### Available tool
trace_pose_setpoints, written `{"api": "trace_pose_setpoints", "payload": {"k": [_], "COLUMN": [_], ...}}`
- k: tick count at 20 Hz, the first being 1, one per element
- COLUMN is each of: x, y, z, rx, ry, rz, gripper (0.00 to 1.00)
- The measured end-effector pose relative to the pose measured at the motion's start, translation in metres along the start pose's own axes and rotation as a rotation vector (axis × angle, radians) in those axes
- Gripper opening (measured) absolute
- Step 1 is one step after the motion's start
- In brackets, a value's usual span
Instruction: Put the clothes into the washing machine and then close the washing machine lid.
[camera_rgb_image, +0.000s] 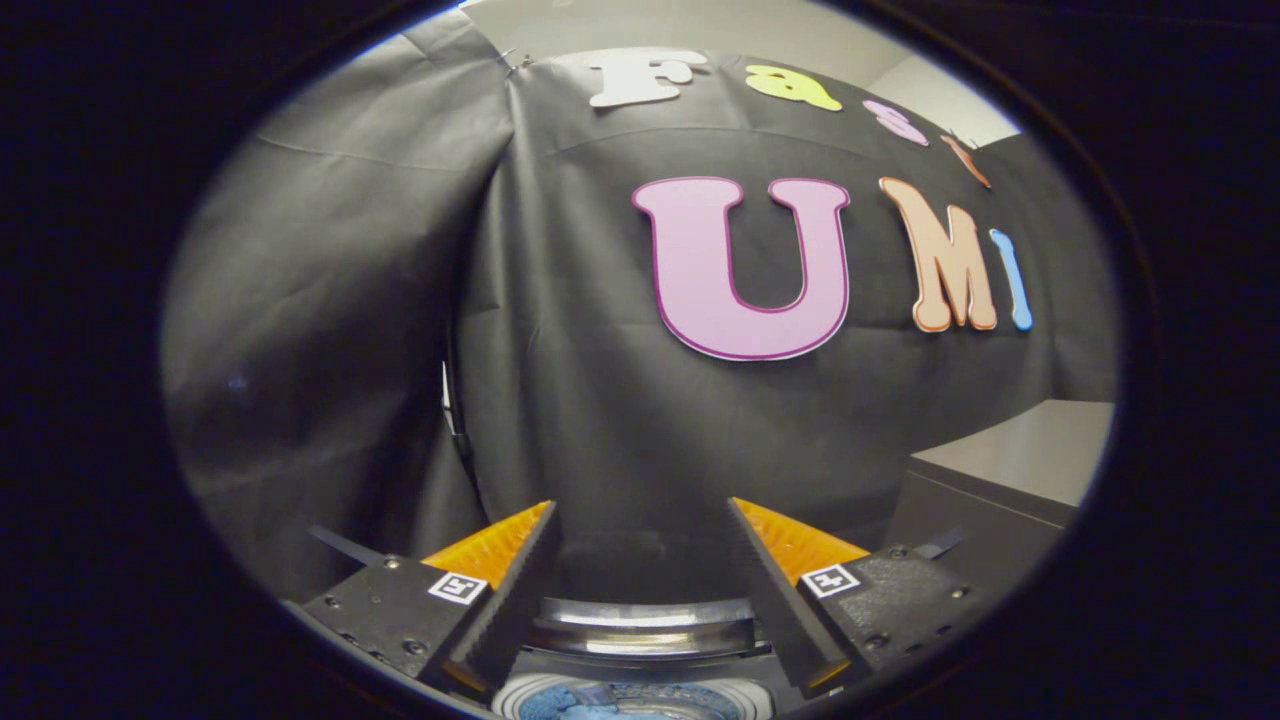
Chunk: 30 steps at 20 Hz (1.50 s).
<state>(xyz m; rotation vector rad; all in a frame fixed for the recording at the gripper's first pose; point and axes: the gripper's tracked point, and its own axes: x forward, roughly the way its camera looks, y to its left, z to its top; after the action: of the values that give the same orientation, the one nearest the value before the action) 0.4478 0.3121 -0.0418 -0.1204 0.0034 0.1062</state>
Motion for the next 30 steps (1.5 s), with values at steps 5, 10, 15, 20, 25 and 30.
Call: {"api": "trace_pose_setpoints", "payload": {"k": [5, 10, 15, 20, 25, 30], "x": [-0.005, -0.011, -0.017, -0.024, -0.044, -0.065], "y": [0.000, 0.003, 0.003, 0.005, -0.003, -0.003], "z": [0.002, -0.002, -0.007, -0.013, -0.028, -0.047], "rx": [-0.002, -0.003, 0.006, 0.007, 0.006, 0.043], "ry": [-0.049, -0.046, -0.019, 0.022, 0.030, 0.038], "rz": [0.019, 0.031, 0.044, 0.061, 0.020, 0.011], "gripper": [0.98, 0.99, 0.98, 0.98, 0.97, 0.97]}}
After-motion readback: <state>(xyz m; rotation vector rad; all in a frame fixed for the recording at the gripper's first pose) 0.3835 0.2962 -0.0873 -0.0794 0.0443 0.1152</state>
